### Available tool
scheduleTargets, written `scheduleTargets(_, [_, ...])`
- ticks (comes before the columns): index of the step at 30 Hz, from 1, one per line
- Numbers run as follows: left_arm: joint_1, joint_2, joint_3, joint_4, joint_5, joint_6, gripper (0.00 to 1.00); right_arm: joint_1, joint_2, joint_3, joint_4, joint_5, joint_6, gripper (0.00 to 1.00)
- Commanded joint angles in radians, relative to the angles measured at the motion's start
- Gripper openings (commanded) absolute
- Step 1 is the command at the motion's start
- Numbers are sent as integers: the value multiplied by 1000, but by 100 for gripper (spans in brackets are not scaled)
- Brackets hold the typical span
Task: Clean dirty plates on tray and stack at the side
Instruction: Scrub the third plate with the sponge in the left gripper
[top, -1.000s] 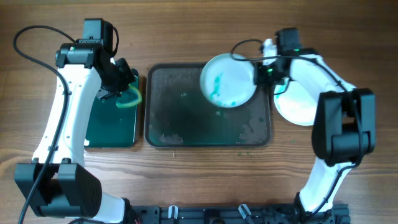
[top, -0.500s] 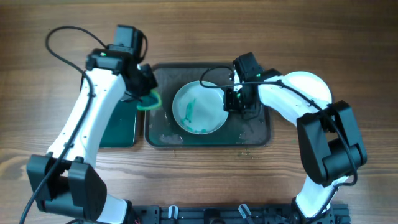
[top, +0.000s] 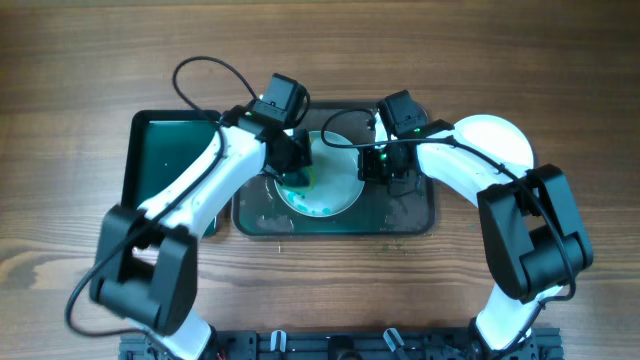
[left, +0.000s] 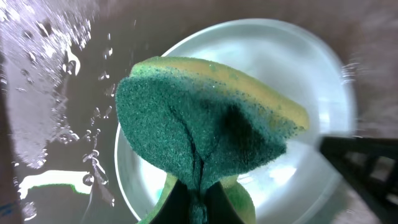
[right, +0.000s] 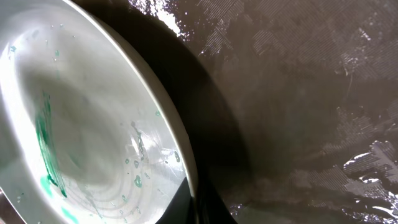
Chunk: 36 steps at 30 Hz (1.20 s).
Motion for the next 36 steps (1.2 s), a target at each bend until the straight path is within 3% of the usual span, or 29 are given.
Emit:
scheduleTargets(1, [3,82,-7,-27,-60,-38,4,7,9,-25,-4,-9,-19,4])
scheduleTargets(7, [-14,139,-7,-41,-58,-62,4,7,9,-25,-3,-9,-17,4])
scheduleTargets(13, [-82,183,-7,95,315,174,4,7,9,-25,-3,-9,-17,4])
scheduleTargets(16, [-101,183,-7,126,347,209,4,7,9,-25,-4,-9,-17,4])
scheduleTargets(19, [-87,183,-7,126,180,87,4,7,9,-25,-3,-9,-19,4])
scheduleTargets(23, [-33,183,-5,51,-165,-189,4,7,9,-25,-4,-9,-19,4])
scheduleTargets(27, [18,183,-5,-47,-342,-325,4,7,9,-25,-3,-9,-19,4])
scheduleTargets(29, [27,183,-5,-66,-362,-331,4,7,9,-25,-3,-9,-19,4])
scheduleTargets(33, [15,183,-5,-49,-207,-231,4,7,9,-25,-3,-9,-18,4])
scheduleTargets(36, [-2,183,-5,25,144,41,4,7,9,-25,-3,-9,-19,4])
